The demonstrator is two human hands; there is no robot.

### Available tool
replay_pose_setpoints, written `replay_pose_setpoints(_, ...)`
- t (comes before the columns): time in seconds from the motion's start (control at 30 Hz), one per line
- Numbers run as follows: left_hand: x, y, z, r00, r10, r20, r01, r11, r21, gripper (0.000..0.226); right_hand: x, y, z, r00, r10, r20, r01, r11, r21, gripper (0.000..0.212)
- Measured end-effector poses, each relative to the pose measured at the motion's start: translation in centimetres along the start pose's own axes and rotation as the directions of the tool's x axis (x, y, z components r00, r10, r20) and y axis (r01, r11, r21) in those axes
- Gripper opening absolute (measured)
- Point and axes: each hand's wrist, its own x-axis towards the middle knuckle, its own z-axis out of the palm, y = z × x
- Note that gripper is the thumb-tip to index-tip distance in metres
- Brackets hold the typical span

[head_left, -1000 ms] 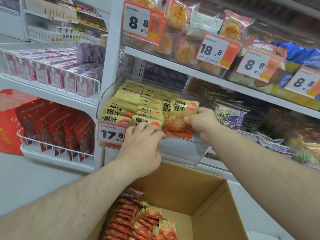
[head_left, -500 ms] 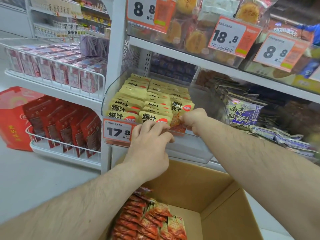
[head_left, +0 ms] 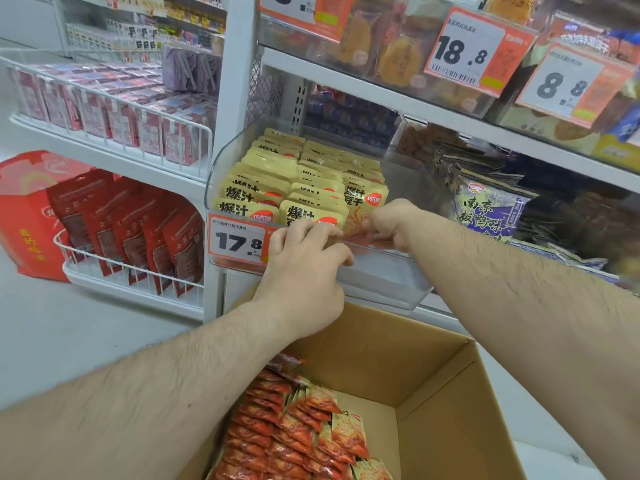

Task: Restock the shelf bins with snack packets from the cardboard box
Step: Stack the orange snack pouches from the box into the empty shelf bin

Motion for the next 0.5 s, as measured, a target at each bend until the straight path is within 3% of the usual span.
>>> replay_pose_setpoints(0.07, 0.0, 0.5, -0.2, 0.997, 0.057, -0.058, -0.058, 0.998, -0.020, 0.033, -1.6, -0.4, -0.9, 0.994, -0.066, -0.090, 0.052, 0.988, -0.148, 0.010)
replay_pose_setpoints(0.13, -0.2, 1.2, -0.3, 0.994, 0.090, -0.056, -0.093, 0.993, -0.069, 0.032, -4.3, -0.2, -1.8, 0.921, -0.264, -0.285, 0.172, 0.935, -0.311, 0.014)
replay_pose_setpoints(0.17, -0.5, 1.6, -0.5, 0.997, 0.069, 0.026, -0.065, 0.991, -0.117, 0.032, -6.1, 0.3, -1.9, 0.836, -0.407, -0.367, 0.283, 0.894, -0.347, 0.019)
replay_pose_setpoints(0.23, -1.2, 1.8, -0.1, 0.953, -0.002, 0.304, 0.056, 0.984, -0.171, 0.033, -10.4, 2.3, -1.5, 0.592, -0.666, -0.455, 0.578, 0.744, -0.337, 0.020)
replay_pose_setpoints(0.27, -1.6, 1.7, 0.2, 0.892, -0.033, 0.450, 0.110, 0.983, -0.147, 0.035, -12.2, 4.1, -0.8, 0.497, -0.735, -0.461, 0.684, 0.659, -0.313, 0.017)
replay_pose_setpoints(0.3, -2.0, 1.5, 0.6, 0.814, -0.063, 0.578, 0.153, 0.982, -0.108, 0.036, -13.7, 6.3, 0.3, 0.455, -0.768, -0.450, 0.741, 0.607, -0.287, 0.014)
replay_pose_setpoints(0.33, -2.5, 1.1, 0.9, 0.730, -0.081, 0.678, 0.169, 0.984, -0.064, 0.036, -14.8, 8.8, 1.5, 0.482, -0.762, -0.432, 0.746, 0.616, -0.254, 0.013)
replay_pose_setpoints(0.4, -3.4, 0.8, 1.4, 0.582, -0.088, 0.808, 0.115, 0.993, 0.024, 0.034, -15.7, 13.9, 3.7, 0.669, -0.661, -0.340, 0.636, 0.746, -0.200, 0.014)
replay_pose_setpoints(0.47, -3.9, 0.9, 1.8, 0.508, -0.077, 0.858, 0.070, 0.996, 0.048, 0.033, -14.8, 18.3, 5.7, 0.881, -0.434, -0.190, 0.399, 0.896, -0.197, 0.016)
replay_pose_setpoints(0.5, -4.1, 1.1, 2.0, 0.482, -0.075, 0.873, 0.070, 0.996, 0.046, 0.033, -13.8, 20.4, 6.4, 0.946, -0.291, -0.140, 0.259, 0.943, -0.210, 0.018)
